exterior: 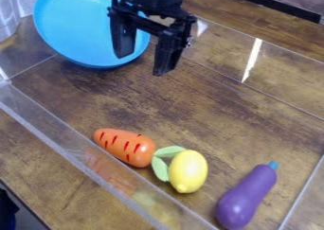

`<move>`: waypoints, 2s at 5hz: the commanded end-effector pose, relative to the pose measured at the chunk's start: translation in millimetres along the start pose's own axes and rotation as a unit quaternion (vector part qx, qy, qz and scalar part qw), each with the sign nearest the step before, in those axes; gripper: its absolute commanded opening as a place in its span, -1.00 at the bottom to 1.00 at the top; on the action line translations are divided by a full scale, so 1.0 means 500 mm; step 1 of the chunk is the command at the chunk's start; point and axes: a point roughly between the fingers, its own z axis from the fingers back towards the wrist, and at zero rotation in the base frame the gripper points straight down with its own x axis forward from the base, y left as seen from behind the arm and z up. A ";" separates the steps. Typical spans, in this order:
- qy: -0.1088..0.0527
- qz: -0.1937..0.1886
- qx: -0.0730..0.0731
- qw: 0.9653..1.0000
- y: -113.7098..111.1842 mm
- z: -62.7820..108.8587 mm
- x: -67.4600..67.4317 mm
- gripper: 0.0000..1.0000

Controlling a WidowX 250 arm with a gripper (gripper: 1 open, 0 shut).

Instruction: Move the carrot to the right side

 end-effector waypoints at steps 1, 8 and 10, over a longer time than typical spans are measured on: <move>-0.051 0.025 0.005 0.998 0.025 0.062 0.004 1.00; -0.043 0.007 0.003 0.999 0.018 0.008 0.030 1.00; -0.047 0.008 0.001 0.999 0.022 0.001 0.036 1.00</move>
